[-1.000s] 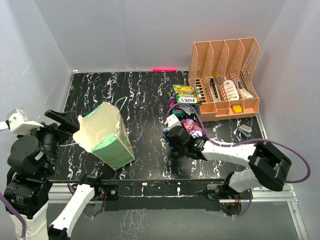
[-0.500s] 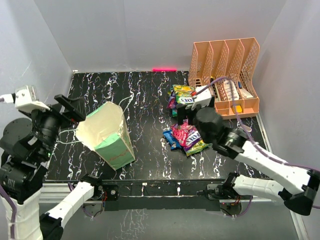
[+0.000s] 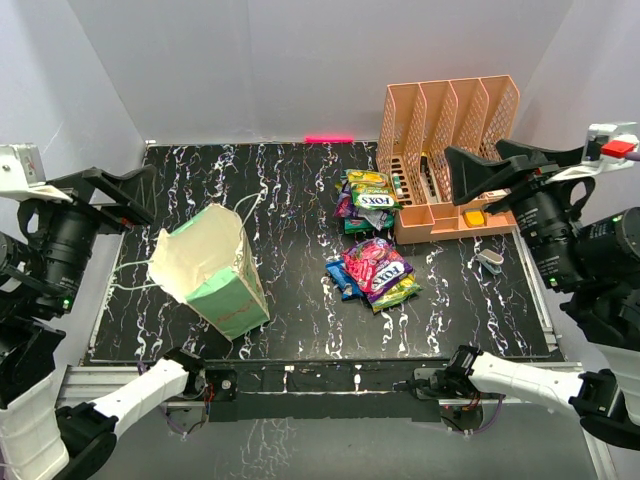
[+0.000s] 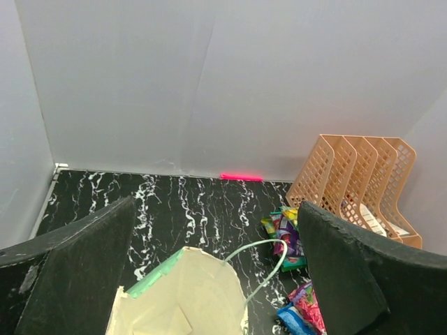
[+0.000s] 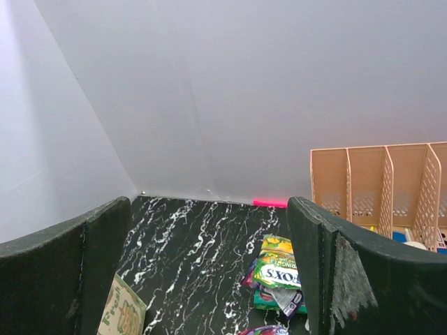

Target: Take the snacks out of the paper bag

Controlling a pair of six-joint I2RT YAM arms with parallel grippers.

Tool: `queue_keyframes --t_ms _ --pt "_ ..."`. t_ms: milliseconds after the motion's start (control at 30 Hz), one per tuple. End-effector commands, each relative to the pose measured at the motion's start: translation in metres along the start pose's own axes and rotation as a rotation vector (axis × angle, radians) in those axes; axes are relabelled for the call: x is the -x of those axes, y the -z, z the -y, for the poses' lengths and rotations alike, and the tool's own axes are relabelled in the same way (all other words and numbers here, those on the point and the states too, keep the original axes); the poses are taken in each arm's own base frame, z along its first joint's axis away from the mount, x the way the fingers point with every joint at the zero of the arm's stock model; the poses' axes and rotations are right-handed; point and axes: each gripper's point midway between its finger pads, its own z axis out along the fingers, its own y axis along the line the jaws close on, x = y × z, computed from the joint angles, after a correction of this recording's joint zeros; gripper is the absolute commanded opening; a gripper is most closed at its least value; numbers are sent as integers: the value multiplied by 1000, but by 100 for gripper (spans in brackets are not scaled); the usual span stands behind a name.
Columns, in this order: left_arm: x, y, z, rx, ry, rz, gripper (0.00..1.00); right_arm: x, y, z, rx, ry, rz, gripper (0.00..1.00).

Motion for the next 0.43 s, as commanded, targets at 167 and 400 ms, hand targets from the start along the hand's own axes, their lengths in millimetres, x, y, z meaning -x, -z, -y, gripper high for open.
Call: queue_keyframes --t_ms 167,400 --pt "30 8 -10 36 -25 111 98 7 6 6 -18 -27 3 98" --pt "21 -1 -5 24 -18 92 99 -5 0 11 -64 13 -21 98"
